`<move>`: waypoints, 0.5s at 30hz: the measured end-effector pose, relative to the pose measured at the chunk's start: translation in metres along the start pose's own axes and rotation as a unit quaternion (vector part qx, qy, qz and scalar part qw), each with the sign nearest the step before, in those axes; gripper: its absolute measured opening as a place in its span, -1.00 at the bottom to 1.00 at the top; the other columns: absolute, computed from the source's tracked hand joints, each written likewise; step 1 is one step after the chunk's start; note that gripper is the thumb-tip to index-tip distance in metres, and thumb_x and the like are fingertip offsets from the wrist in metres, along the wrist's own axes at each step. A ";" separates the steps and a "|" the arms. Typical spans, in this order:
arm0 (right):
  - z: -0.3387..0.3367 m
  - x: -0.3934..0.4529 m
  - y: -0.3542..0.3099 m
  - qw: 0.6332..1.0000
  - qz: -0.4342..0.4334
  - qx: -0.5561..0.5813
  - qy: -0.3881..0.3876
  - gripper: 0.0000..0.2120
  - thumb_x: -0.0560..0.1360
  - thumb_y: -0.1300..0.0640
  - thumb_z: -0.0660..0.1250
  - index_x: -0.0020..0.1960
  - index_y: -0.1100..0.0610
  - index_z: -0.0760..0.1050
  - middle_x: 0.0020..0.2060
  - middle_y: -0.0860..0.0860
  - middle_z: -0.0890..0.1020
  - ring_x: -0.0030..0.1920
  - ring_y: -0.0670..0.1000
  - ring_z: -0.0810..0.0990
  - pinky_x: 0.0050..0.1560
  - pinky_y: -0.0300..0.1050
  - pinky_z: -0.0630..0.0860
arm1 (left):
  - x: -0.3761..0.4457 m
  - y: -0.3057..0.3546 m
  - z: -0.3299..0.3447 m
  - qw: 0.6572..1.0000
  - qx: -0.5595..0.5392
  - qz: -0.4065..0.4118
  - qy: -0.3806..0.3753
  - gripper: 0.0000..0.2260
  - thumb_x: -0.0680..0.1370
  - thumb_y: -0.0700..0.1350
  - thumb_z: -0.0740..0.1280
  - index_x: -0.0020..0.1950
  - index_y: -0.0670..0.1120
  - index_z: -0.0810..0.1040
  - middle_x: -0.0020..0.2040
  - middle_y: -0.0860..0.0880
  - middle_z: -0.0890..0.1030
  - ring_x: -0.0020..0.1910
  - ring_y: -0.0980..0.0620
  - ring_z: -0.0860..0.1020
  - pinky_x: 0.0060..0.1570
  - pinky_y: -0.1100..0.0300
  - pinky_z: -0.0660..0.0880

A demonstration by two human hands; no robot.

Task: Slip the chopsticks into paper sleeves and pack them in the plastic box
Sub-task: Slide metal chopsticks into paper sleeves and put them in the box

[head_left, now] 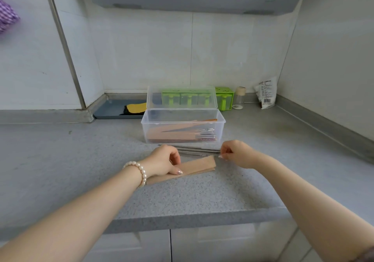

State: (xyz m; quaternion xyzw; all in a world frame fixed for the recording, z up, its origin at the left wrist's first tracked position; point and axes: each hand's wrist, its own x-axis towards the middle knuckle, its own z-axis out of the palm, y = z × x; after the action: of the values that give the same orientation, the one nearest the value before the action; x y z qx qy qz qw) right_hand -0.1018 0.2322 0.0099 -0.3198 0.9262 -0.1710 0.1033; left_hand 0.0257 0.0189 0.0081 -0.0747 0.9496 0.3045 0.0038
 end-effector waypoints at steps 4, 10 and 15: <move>-0.023 -0.012 0.005 0.986 -0.003 0.160 0.041 -0.88 0.53 0.24 0.26 -0.18 0.14 0.45 -0.36 0.06 0.63 -0.40 -0.01 0.51 -0.36 -0.20 0.41 | -0.001 0.002 -0.005 1.000 -0.019 -0.001 0.015 -0.83 0.41 -0.15 0.47 -0.22 -0.01 0.48 -0.24 0.05 0.57 -0.19 0.09 0.53 -0.13 0.28 0.47; -0.036 -0.030 0.011 0.829 -0.063 0.554 0.043 -0.77 0.55 0.40 0.13 0.03 0.19 0.51 -0.39 0.07 0.57 -0.44 -0.01 0.46 -0.39 -0.21 0.40 | -0.009 0.011 -0.013 0.977 -0.194 -0.051 -0.066 -0.82 0.49 -0.38 0.31 -0.01 -0.16 0.40 -0.11 -0.17 0.63 -0.17 -0.10 0.67 -0.26 0.22 0.59; -0.031 -0.034 -0.006 0.758 -0.090 0.645 0.027 -0.77 0.53 0.40 0.13 -0.06 0.21 0.54 -0.40 0.08 0.56 -0.43 -0.01 0.49 -0.36 -0.21 0.47 | -0.013 0.021 -0.010 0.955 -0.248 -0.100 -0.126 -0.63 0.45 -0.46 0.23 0.16 -0.12 0.34 0.06 -0.22 0.45 -0.23 -0.07 0.66 -0.28 0.06 0.63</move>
State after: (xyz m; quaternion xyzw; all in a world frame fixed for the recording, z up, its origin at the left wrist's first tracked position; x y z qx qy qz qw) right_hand -0.0808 0.2568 0.0437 -0.2544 0.5663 -0.7450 0.2439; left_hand 0.0358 0.0316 0.0286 -0.1293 0.8239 0.5350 0.1351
